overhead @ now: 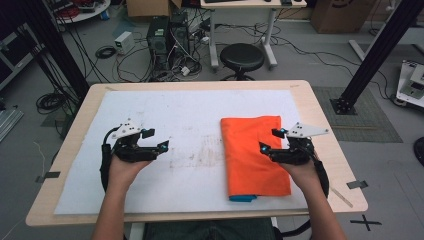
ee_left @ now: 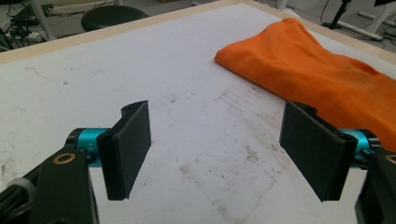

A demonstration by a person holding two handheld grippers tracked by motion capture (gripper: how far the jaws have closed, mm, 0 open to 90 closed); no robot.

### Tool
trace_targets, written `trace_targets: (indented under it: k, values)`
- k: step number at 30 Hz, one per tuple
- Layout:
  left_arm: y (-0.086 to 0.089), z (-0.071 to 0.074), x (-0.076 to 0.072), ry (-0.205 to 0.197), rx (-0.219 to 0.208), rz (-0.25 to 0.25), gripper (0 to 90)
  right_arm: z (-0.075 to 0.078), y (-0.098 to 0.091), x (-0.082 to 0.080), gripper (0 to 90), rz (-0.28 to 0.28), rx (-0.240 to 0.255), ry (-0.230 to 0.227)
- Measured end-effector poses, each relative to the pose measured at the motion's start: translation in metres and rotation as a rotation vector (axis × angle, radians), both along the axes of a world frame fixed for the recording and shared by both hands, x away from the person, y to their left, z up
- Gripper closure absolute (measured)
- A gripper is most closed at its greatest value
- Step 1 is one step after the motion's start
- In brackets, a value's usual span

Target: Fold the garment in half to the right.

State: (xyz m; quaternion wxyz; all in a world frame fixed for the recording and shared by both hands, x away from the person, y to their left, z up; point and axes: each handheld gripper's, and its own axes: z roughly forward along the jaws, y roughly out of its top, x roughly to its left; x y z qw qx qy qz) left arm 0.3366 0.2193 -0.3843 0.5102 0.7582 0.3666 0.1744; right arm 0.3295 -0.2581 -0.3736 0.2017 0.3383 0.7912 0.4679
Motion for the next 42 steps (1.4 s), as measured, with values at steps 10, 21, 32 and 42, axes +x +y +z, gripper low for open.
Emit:
trace_targets:
  k: [10,21,32,42]
  values:
    - [-0.002,-0.004,0.001,0.002,0.011,-0.017,24.6,-0.007,-0.030,0.005,28.9,-0.097,0.014,-0.002]
    - [-0.004,-0.006,0.001,0.006,0.022,-0.029,23.9,-0.019,-0.069,0.012,27.6,-0.219,0.037,0.035]
    - [-0.002,-0.006,0.001,0.006,0.016,-0.024,23.9,-0.024,-0.071,0.013,27.6,-0.222,0.027,0.049]
    - [0.001,-0.006,0.003,0.012,0.009,-0.018,23.9,-0.026,-0.064,0.014,27.6,-0.212,-0.005,0.053]
